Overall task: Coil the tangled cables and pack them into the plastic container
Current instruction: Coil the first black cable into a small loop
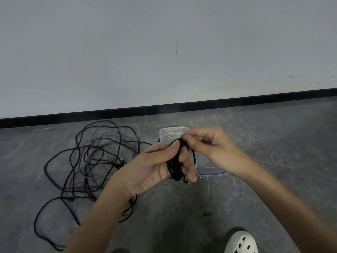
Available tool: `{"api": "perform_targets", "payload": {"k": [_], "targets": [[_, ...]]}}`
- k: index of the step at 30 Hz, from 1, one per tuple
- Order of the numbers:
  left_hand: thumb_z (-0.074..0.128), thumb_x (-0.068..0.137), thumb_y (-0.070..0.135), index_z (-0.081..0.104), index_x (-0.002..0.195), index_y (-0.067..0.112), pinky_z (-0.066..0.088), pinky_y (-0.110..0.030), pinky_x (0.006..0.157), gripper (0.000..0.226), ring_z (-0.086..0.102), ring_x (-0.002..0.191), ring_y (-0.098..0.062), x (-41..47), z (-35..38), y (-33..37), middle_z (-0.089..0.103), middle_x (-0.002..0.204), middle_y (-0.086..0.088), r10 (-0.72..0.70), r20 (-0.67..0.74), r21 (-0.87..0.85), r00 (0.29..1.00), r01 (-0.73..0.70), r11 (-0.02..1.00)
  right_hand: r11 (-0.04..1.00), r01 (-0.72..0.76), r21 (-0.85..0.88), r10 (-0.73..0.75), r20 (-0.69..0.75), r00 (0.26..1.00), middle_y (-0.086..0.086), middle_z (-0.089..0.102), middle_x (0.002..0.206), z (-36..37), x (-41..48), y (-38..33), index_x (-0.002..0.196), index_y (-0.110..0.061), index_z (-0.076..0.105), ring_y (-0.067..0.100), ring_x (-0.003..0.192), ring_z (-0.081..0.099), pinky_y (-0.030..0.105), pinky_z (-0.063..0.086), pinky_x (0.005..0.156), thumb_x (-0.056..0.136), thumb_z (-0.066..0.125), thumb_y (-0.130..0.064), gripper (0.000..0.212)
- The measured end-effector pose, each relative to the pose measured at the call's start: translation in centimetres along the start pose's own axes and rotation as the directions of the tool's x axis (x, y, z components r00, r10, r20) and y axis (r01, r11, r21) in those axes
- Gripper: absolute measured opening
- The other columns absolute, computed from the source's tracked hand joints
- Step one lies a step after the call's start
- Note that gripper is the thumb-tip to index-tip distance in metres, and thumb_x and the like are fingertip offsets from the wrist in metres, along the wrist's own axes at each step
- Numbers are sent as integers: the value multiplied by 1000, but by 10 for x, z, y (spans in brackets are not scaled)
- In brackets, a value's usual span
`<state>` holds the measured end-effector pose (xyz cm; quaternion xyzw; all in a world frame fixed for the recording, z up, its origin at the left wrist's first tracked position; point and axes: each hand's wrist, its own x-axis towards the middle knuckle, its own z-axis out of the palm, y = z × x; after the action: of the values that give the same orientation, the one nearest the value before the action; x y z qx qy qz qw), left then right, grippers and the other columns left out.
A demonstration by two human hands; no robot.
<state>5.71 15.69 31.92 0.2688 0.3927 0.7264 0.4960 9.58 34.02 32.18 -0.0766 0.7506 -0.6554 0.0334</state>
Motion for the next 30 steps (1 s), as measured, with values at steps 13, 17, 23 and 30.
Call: {"api": "perform_targets", "payload": {"k": [13,17,23,30], "targets": [[49,90,40,73,82,19,54,-22,81,33,67,91,-14,3,-8,2,72,88,-4,265,-451,-156,852,-368,917,963,-219,-159,248,189,950,-3,63,71,18,-5,5,124,-7,55,17,67,59,34,50,75,100,45,-8,26],[42,94,30,71,88,12,53,-22,84,34,68,100,-19,6,-5,-1,72,95,-10,314,-528,-79,789,-414,907,949,-257,-184,292,205,934,-1,65,74,20,-5,4,116,-4,57,16,70,63,29,51,77,99,48,-7,19],[42,94,29,63,97,10,50,-21,89,28,65,105,-20,9,-7,-4,73,101,-9,387,-547,83,743,-412,908,932,-271,-240,332,271,903,6,70,73,21,-7,2,104,-8,49,17,73,67,22,49,75,98,52,-12,8],[42,94,30,63,98,12,48,-20,90,28,64,109,-19,11,-10,-7,73,103,-4,450,-605,200,657,-422,885,940,-255,-226,315,287,905,1,69,69,19,-8,1,102,-9,52,20,71,67,41,50,88,98,53,-15,7]]}}
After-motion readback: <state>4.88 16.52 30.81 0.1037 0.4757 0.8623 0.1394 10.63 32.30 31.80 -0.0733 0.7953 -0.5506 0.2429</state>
